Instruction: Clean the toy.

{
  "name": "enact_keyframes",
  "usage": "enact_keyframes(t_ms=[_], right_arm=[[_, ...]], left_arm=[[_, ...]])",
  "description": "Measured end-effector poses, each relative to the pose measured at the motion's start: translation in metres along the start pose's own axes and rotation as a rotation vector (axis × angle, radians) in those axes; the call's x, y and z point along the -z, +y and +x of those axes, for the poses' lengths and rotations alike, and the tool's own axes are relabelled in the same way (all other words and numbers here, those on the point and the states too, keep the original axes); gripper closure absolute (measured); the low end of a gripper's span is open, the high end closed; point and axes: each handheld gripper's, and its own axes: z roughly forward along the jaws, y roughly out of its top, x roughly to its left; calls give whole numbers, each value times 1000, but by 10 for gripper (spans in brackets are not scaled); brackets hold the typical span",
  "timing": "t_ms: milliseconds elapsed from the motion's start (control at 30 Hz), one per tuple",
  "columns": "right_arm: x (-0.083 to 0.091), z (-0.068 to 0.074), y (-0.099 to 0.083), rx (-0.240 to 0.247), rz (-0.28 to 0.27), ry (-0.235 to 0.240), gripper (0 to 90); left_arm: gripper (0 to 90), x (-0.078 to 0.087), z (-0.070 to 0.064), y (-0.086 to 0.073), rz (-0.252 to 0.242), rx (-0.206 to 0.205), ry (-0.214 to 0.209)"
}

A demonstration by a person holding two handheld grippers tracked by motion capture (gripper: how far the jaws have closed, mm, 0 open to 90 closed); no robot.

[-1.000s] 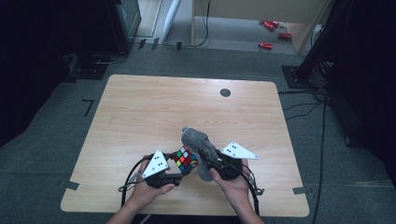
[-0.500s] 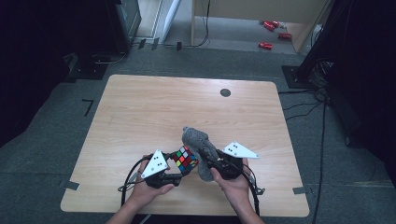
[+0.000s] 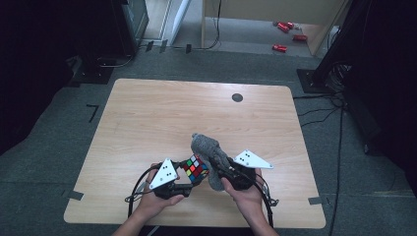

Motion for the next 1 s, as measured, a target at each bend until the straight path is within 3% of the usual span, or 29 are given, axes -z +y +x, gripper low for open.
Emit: enact_keyframes(t_ms=[67, 133, 200, 300, 400, 467, 567, 667, 733, 900, 967, 1000], right_arm=[[3, 8, 4, 17, -20, 15, 696], [7, 18, 9, 38, -51, 63, 696], [9, 26, 11, 61, -63, 64, 696], [6, 17, 8, 55, -58, 52, 696], [1, 2, -1, 34, -24, -7, 698], [2, 0, -1, -6, -18, 6, 699], [7, 14, 6, 31, -52, 56, 699], [8, 22, 10, 27, -68, 88, 698], [7, 15, 7, 13, -76, 101, 698], [1, -20, -6, -47, -37, 17, 701], [1, -28, -10, -51, -42, 31, 704], [0, -28, -10, -25, -57, 56, 705]], left_arm=[[349, -1, -1, 0, 1, 0, -2], [349, -2, -3, 0, 4, -9, -7], [349, -2, -4, 1, -4, -9, -11], [349, 1, -2, 1, -7, -4, -6], [349, 3, 2, 1, -17, 15, -2], [349, 2, 3, 1, -15, 13, -6], [349, -1, -1, 0, 2, -13, -9], [349, 0, -2, 1, -9, -1, -21], [349, 2, 2, 2, -19, 35, -31], [349, 14, 16, 6, -91, 115, -36], [349, 19, 23, 7, -115, 149, -35], [349, 21, 26, 7, -127, 170, -39]])
